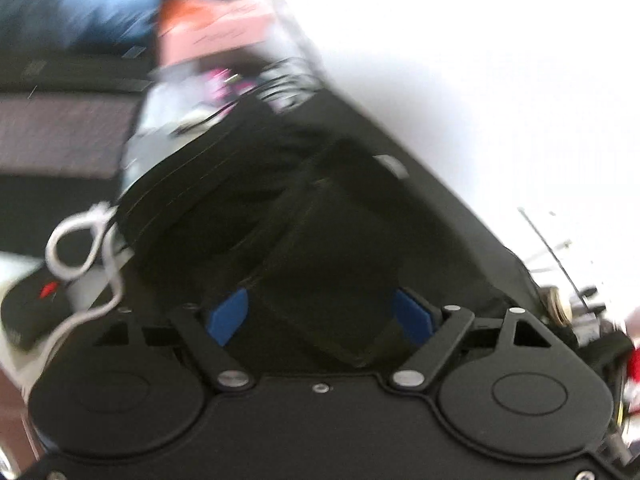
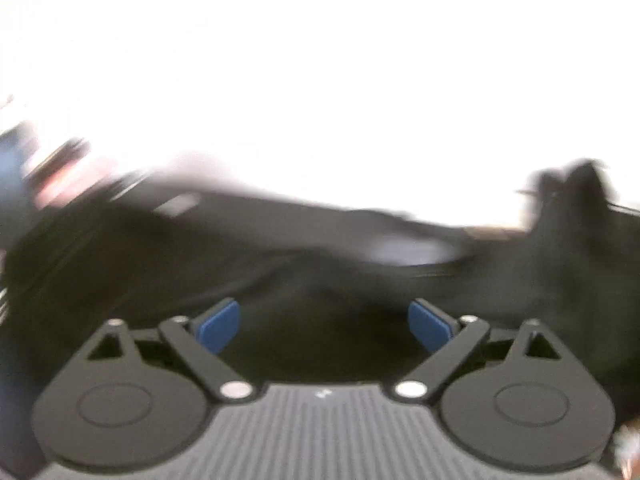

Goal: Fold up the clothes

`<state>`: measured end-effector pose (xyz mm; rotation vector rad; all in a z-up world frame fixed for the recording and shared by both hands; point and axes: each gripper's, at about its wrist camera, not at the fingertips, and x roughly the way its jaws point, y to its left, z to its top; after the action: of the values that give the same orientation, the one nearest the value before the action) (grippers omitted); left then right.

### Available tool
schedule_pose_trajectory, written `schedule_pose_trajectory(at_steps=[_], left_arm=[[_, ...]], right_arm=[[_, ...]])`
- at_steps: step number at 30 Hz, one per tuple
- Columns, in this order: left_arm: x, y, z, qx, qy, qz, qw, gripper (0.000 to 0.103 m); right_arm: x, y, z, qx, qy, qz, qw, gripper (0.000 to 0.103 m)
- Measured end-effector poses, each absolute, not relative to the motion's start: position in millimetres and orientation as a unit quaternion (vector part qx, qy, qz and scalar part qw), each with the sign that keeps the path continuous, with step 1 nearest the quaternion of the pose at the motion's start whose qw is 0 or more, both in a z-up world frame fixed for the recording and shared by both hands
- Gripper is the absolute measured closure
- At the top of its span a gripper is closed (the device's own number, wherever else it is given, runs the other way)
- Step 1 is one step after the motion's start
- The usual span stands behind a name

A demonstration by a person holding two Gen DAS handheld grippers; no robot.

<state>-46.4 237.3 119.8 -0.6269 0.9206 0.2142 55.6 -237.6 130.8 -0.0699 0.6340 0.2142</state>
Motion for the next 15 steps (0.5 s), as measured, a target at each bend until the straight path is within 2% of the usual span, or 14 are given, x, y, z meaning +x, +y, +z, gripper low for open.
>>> schedule_pose_trajectory(at_steps=[3,7,13,15], left_arm=[[-36,210,134,-0.266,0.421,0.065,0.864,0.018],[-20,171,136,-0.248,0.434,0.03,0.866,0.018],[-4,124,136,-0.207,0.464,0.021,0.861,0.018],[-2,112,140,-0.193,0.465,0.019,0.864,0.018]], right_arm=[[40,-317,136,0.056,0.276,-0.011,0.96,0.01],[31,-407,107,0.22,0.24,-0.106,0.94,0.01],[42,-462,54,0.345,0.223,-0.085,0.908,0.01],[48,-471,45,0.369,0.22,-0.053,0.901,0.017]])
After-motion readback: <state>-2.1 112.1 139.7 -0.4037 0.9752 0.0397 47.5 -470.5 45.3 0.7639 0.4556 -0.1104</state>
